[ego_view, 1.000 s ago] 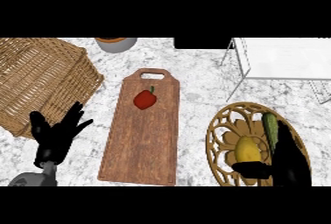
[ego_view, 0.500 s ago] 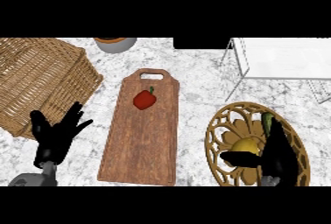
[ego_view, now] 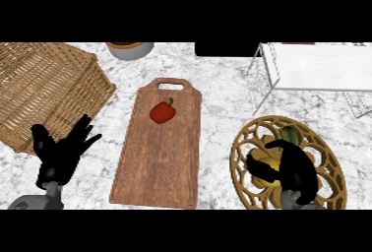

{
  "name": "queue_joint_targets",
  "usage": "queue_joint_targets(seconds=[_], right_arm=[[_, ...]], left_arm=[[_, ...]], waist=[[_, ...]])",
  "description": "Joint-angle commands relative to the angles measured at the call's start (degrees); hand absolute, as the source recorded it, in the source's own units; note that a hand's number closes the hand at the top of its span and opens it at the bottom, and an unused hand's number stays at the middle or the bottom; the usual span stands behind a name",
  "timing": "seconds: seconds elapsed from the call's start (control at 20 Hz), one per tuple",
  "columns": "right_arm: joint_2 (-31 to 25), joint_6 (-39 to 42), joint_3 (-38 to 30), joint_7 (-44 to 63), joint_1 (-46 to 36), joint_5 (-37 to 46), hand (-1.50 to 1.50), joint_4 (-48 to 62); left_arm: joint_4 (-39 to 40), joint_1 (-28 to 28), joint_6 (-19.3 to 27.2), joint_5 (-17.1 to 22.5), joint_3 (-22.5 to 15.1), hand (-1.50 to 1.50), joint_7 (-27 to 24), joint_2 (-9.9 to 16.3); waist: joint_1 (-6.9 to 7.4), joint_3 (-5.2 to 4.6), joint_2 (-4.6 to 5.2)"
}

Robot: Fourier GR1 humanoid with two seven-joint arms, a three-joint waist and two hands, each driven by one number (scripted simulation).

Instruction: Pick the lemon from the placemat and place it in the tiered shelf

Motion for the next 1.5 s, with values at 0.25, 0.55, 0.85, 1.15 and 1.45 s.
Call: queue_joint_targets(seconds=[0.25,0.55,0.85,1.15,1.45], right_arm=[[1.5,0.4,0.2,-9.5,-1.7,-2.9,1.5,6.9],[-9.3,19.0,6.1,-30.5,-4.1,-16.2,1.5,1.0],[-13.8,20.4,-0.4,-35.0,-5.3,-19.8,1.5,-13.4],[-15.5,22.3,-9.5,-26.5,-9.8,-22.8,1.5,-28.3],[-19.6,30.1,-23.3,-9.7,-22.3,-35.0,1.5,-34.9]], left_arm=[[-0.7,0.3,-0.8,-1.8,0.8,0.0,2.5,-0.4],[1.1,0.0,-1.0,-1.2,0.8,0.0,1.2,-1.3],[2.4,-0.1,-1.7,-1.7,2.2,0.0,1.1,-0.5],[1.1,2.2,-1.4,-2.0,2.1,0.0,0.6,-1.5],[0.2,3.3,-1.8,-3.0,2.0,0.0,-0.4,-1.6]], waist=[[-0.09,0.56,0.91],[0.44,0.64,1.17],[-1.18,0.51,0.65],[-1.11,0.47,0.53],[-0.51,0.42,0.58]])
